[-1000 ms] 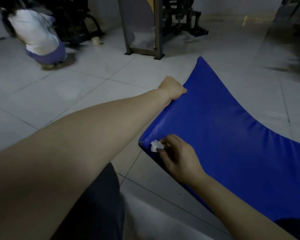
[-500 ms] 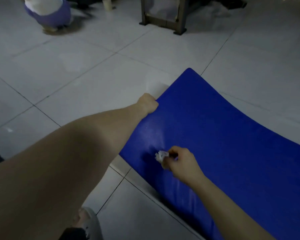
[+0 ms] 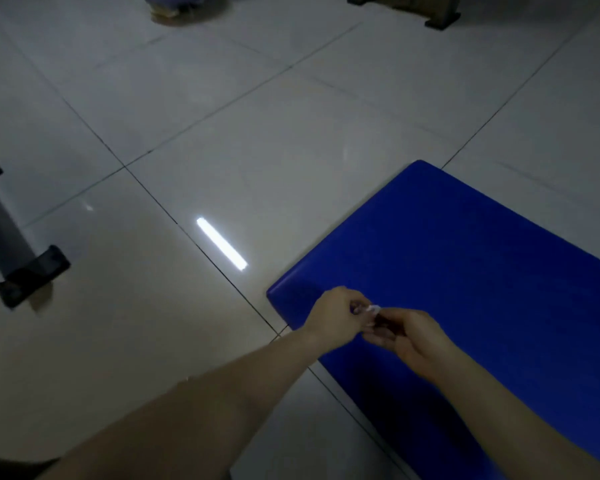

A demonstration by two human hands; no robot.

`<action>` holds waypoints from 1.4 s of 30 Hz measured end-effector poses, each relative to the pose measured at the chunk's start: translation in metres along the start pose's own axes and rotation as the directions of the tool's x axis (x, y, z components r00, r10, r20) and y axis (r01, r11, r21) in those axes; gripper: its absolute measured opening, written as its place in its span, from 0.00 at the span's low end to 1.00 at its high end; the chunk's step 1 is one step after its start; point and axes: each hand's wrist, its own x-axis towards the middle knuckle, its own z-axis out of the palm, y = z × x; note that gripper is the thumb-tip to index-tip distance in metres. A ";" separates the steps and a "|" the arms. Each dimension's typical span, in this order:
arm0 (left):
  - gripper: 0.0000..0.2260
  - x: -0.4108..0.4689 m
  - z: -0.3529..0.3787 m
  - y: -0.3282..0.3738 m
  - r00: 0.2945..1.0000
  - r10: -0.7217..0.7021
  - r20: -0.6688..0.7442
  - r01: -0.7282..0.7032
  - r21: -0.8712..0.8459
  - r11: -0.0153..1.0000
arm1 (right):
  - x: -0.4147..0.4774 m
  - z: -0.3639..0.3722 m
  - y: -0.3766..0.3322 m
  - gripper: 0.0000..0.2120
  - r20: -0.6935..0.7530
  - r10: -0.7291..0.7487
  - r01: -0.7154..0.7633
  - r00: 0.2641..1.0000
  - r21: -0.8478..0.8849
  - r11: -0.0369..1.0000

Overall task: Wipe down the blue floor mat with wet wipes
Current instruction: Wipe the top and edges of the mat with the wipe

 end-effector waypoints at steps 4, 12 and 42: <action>0.07 -0.002 -0.007 -0.041 0.988 -0.149 0.051 0.130 0.268 0.955 | -0.006 -0.005 0.018 0.14 0.054 0.128 -0.095 0.990 -0.410 0.907; 0.04 0.000 -0.069 -0.137 0.759 -0.346 -0.551 0.449 0.059 0.891 | -0.018 -0.082 0.051 0.66 -0.382 -0.100 -0.395 0.919 -0.891 -0.223; 0.05 0.018 -0.050 -0.148 0.917 -0.095 -0.388 0.294 0.495 0.818 | -0.014 -0.067 0.073 0.72 -0.323 -0.171 -0.365 0.931 -0.822 -0.436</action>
